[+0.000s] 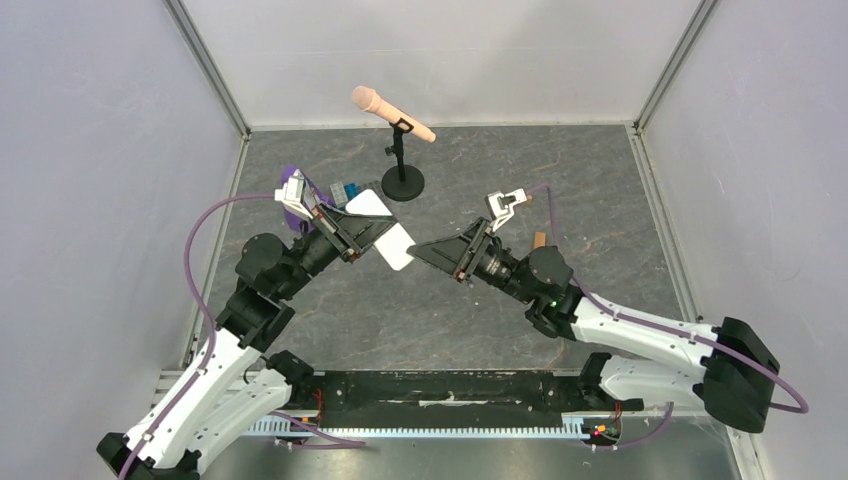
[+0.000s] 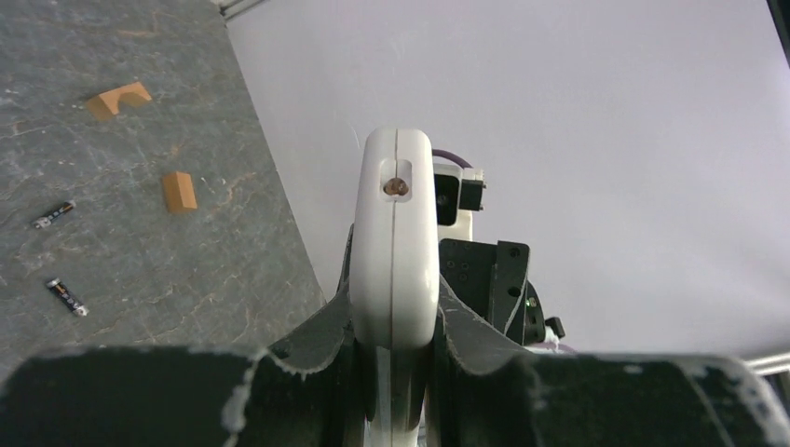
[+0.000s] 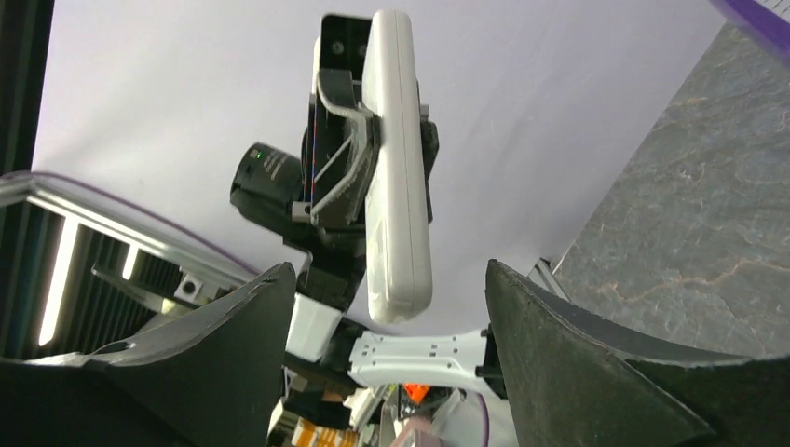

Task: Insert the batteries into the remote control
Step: Remove the battery cover from the remote control, then place the battery cover at the center of the board.

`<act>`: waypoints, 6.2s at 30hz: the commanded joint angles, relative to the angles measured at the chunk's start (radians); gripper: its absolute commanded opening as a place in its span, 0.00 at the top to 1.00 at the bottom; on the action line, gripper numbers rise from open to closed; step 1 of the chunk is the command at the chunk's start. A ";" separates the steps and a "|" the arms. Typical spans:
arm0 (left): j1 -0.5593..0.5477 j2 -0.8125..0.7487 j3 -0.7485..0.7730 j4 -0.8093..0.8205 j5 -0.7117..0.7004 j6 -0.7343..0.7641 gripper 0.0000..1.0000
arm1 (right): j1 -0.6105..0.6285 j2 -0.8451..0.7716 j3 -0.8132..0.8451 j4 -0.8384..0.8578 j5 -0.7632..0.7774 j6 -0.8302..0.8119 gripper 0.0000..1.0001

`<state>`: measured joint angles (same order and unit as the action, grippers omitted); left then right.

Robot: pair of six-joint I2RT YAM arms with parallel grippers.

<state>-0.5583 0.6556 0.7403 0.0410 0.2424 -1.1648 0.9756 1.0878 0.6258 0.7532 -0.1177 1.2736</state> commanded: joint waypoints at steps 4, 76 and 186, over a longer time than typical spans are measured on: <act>-0.001 -0.008 -0.018 0.056 -0.080 -0.062 0.98 | 0.021 0.112 0.093 0.091 0.096 0.114 0.27; -0.001 -0.089 -0.086 0.001 -0.213 -0.158 0.98 | 0.047 0.192 0.053 -0.070 0.047 0.254 0.78; 0.008 0.278 -0.162 0.104 -0.259 0.591 0.98 | -0.451 0.260 -0.052 -0.556 0.051 -0.372 0.73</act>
<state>-0.5564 0.9829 0.5800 0.1005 -0.0643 -0.5636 0.5472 1.3724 0.6033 0.4534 -0.2298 1.1851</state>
